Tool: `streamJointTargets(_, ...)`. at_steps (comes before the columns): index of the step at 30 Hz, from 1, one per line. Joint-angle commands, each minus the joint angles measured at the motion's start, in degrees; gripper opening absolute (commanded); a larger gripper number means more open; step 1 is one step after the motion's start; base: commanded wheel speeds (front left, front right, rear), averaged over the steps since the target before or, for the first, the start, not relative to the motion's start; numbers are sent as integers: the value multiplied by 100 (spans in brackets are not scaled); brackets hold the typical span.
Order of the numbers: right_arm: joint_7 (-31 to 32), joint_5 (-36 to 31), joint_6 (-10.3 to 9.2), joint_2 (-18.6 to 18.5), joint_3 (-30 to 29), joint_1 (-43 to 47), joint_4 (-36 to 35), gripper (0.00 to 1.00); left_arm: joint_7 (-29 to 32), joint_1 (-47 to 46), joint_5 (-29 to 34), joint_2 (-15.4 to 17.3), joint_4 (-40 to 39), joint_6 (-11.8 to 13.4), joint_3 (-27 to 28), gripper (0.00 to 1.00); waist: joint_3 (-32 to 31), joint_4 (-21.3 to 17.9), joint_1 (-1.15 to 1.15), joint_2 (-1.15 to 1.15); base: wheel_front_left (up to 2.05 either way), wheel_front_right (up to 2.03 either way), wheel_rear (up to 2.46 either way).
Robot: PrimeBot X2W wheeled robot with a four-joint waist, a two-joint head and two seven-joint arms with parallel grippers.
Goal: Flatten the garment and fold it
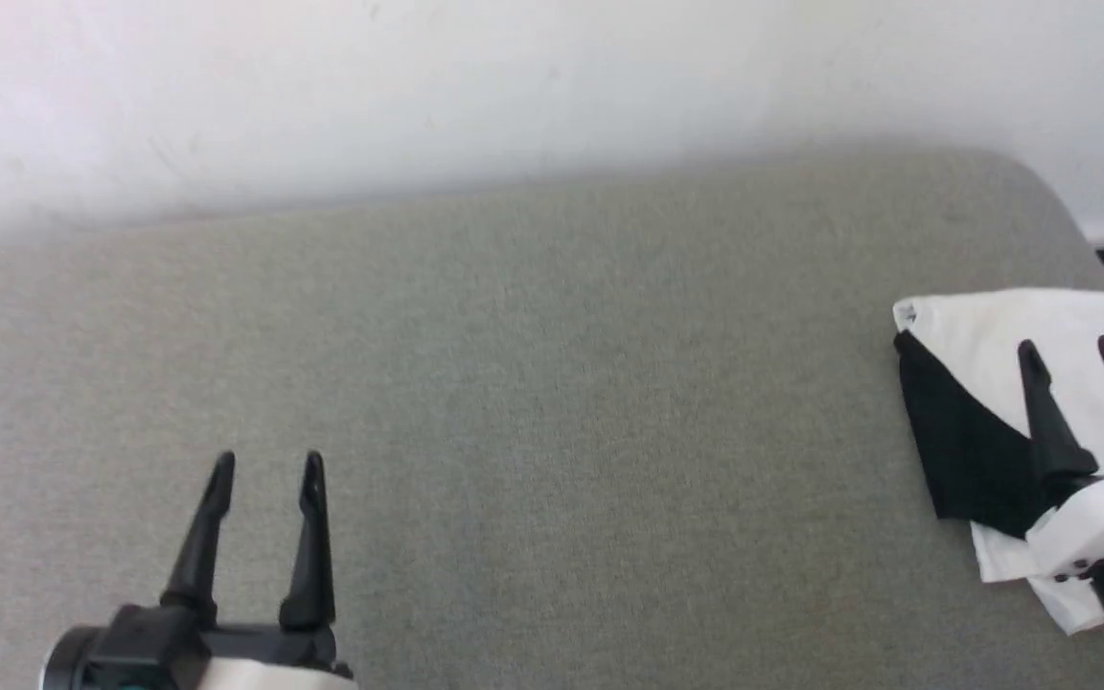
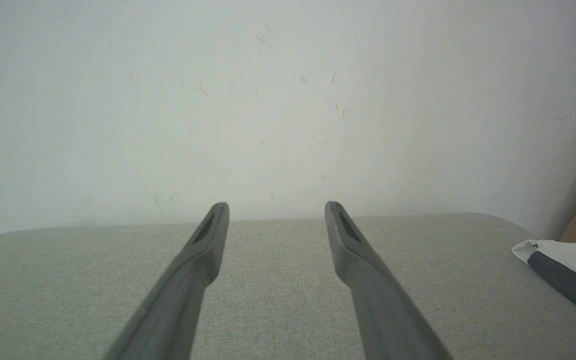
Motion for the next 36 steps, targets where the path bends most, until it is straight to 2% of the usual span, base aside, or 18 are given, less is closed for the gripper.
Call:
streamJointTargets(1,-164,-107,-4,67,83,122,-46,100,-26,109,69,31,86,-27,-49,100,-484,114,2,0,0,0,0)
streamJointTargets(13,-884,-807,-4,652,512,1124,-131,100,-12,638,-31,-8,652,-140,-294,100,-1098,385,2,0,0,0,0)
streamJointTargets(21,-1510,-1484,-4,919,234,1667,-6,100,-23,867,-44,-185,1029,-66,-274,100,-1167,516,2,0,0,0,0)
streamJointTargets(26,-1734,-1387,-4,945,179,1782,176,100,-25,877,55,-318,1043,-96,-174,100,-1105,530,2,0,0,0,0)
streamJointTargets(35,-1810,-1359,-4,948,176,1650,303,100,-26,843,246,-373,1017,-254,-22,100,-993,472,2,0,0,0,0)
streamJointTargets(36,-1788,-1381,0,926,178,1712,302,0,0,850,205,-368,1010,-214,-31,0,-997,477,2,0,0,0,0)
